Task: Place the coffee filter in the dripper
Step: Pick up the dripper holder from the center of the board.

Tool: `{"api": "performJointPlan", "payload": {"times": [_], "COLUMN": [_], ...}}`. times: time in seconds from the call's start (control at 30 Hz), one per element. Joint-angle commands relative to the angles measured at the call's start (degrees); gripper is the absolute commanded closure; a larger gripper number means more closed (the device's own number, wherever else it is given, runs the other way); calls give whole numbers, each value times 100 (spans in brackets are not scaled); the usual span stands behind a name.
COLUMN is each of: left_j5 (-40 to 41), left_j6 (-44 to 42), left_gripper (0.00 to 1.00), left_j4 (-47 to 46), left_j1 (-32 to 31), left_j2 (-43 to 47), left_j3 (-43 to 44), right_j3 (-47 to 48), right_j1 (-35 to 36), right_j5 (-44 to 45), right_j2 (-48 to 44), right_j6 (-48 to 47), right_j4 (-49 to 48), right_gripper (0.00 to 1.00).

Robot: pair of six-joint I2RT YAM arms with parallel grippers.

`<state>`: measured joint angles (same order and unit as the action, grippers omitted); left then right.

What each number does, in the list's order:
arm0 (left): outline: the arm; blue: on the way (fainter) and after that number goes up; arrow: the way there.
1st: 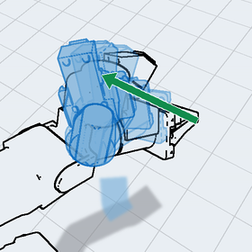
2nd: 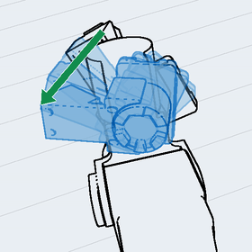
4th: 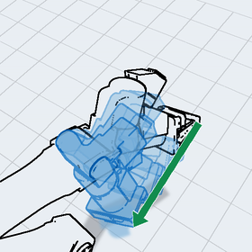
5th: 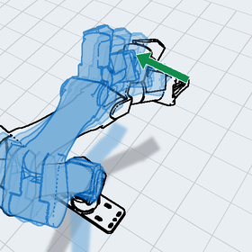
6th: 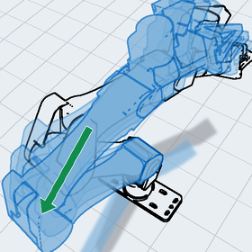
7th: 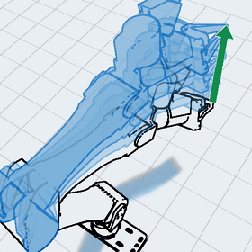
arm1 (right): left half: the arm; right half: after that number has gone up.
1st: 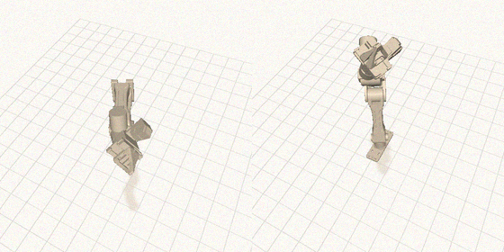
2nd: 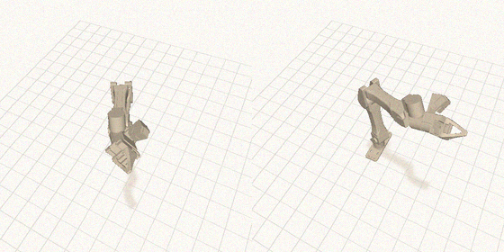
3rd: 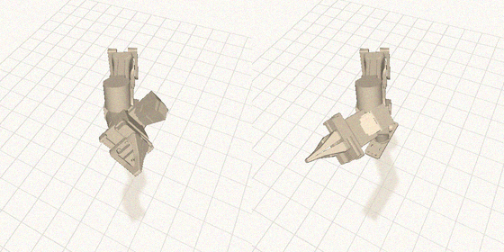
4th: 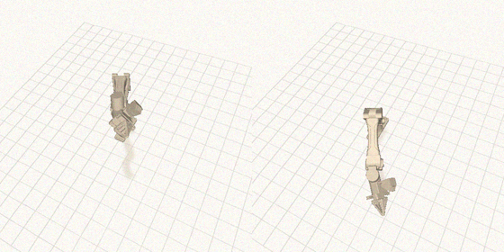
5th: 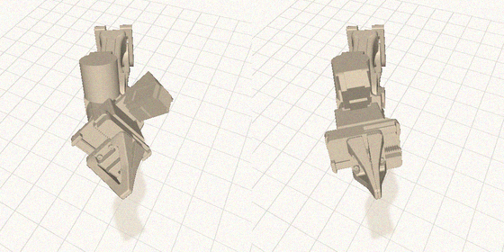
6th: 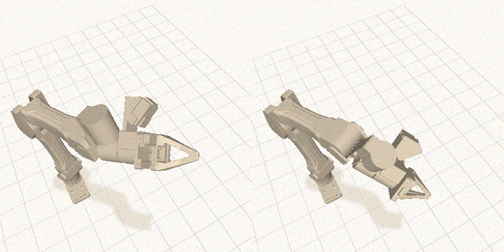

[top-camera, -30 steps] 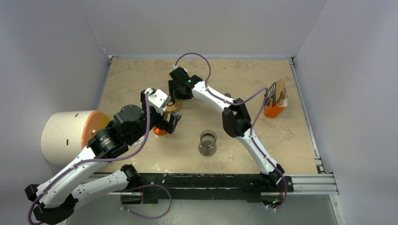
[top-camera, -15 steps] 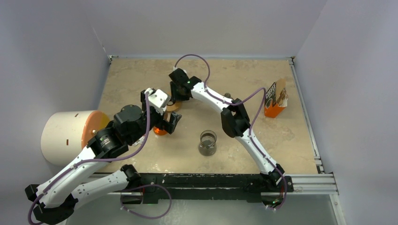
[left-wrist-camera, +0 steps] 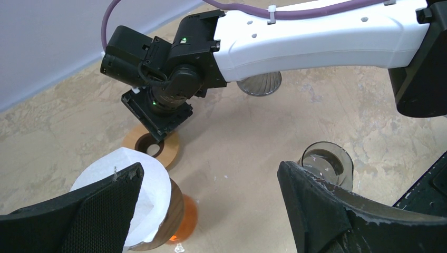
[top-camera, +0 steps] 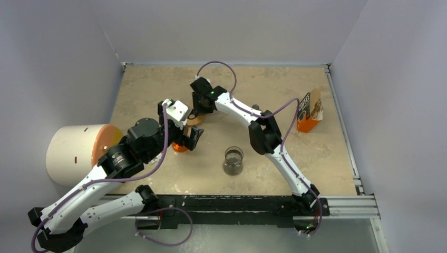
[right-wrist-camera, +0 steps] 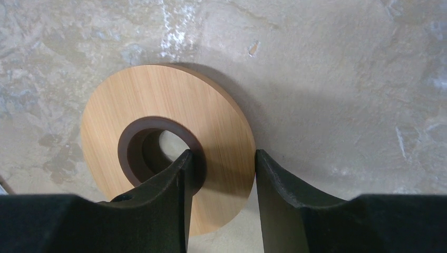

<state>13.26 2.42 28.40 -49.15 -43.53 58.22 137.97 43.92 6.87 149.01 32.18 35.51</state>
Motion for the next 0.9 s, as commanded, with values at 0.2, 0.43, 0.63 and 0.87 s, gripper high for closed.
{"api": "performJointPlan", "payload": {"times": [0.2,0.43,0.63,0.87], "left_j5": [19,68,107,124], "left_j6": [66,66,66,66], "left_gripper": [2,2,1,1], "left_j4": [-72,-72,-81,-79], "left_j1": [36,37,31,32], "left_j2": [81,74,43,24], "left_j3": [41,32,31,23], "right_j3": [-834,-1743,-2721,-3771], "right_j1": [-183,-393,-423,-433], "right_j5": [359,466,605,666], "right_j2": [-1396,-2322,-3471,-4738], "right_j6": [-18,-117,-368,-649], "right_j4": [-180,-354,-463,-358], "right_gripper": [100,100,100,100]}}
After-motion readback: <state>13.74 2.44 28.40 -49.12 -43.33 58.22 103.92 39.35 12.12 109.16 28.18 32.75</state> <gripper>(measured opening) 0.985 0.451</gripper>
